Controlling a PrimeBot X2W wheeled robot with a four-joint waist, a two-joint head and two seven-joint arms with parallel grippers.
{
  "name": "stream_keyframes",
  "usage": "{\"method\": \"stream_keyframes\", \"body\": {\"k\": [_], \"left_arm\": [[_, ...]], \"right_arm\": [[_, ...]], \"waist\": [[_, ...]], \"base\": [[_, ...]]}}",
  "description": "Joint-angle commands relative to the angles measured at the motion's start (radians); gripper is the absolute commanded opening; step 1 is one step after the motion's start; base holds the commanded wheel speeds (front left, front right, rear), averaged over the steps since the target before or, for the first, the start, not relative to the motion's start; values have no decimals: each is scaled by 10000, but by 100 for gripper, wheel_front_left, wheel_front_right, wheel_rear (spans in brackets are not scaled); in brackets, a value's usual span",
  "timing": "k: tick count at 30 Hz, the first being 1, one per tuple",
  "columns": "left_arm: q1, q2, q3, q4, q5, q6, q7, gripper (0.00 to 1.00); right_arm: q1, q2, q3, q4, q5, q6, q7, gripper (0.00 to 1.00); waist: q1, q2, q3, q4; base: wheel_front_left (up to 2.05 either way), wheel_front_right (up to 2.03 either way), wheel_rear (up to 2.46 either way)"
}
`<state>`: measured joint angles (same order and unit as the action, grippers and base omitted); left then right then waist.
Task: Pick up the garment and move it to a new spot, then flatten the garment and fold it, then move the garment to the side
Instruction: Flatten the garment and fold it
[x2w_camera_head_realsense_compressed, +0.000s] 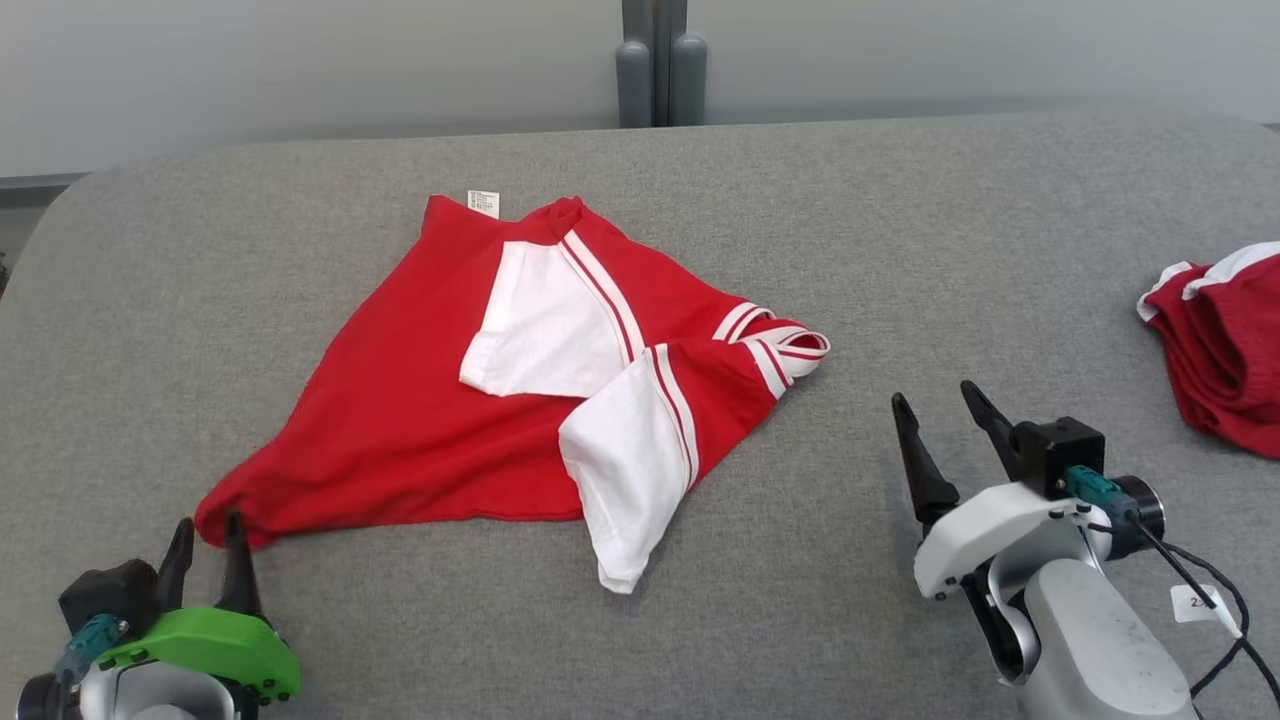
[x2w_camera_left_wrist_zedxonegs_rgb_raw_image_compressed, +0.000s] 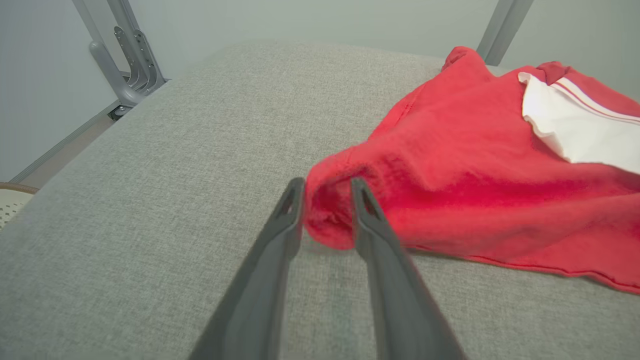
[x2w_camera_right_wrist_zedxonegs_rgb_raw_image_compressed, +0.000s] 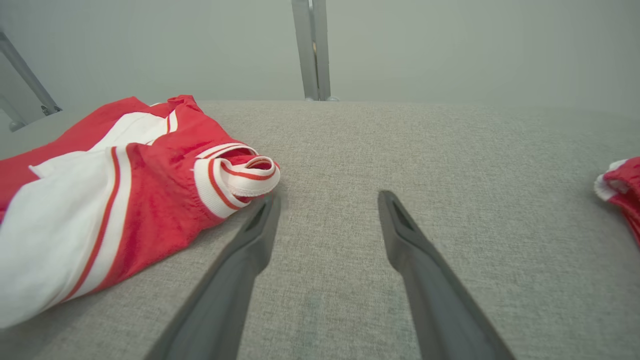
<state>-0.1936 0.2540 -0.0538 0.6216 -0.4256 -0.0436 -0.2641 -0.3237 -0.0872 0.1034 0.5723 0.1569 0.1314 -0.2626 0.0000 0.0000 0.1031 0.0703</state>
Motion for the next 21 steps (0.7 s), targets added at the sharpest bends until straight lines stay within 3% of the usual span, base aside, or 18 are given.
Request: {"method": "stream_keyframes", "body": {"k": [1,6,12,21], "left_arm": [[0,-156,110,-20,173,48,-3,100],[-182,-846,216,-293,601,4,-3,100],[-224,-1583,125,-661,1179,-303,-3,100],[-24,-1986,-48,-961,1414,-607,-3,100]], "right_arm": [[-212,-34,204,-34,62,-15,-26,100],[-907,-134,1320,-29,253,-15,-26,100],[-2184,-358,2853,466,558,-15,320,100],[-3324,-865,4547,1714,1232,-15,1026,100]], "waist": [[0,0,132,50],[0,0,445,442],[0,0,743,1370],[0,0,934,2376]], "base": [[0,0,0],[0,0,0],[0,0,0],[0,0,0]]}}
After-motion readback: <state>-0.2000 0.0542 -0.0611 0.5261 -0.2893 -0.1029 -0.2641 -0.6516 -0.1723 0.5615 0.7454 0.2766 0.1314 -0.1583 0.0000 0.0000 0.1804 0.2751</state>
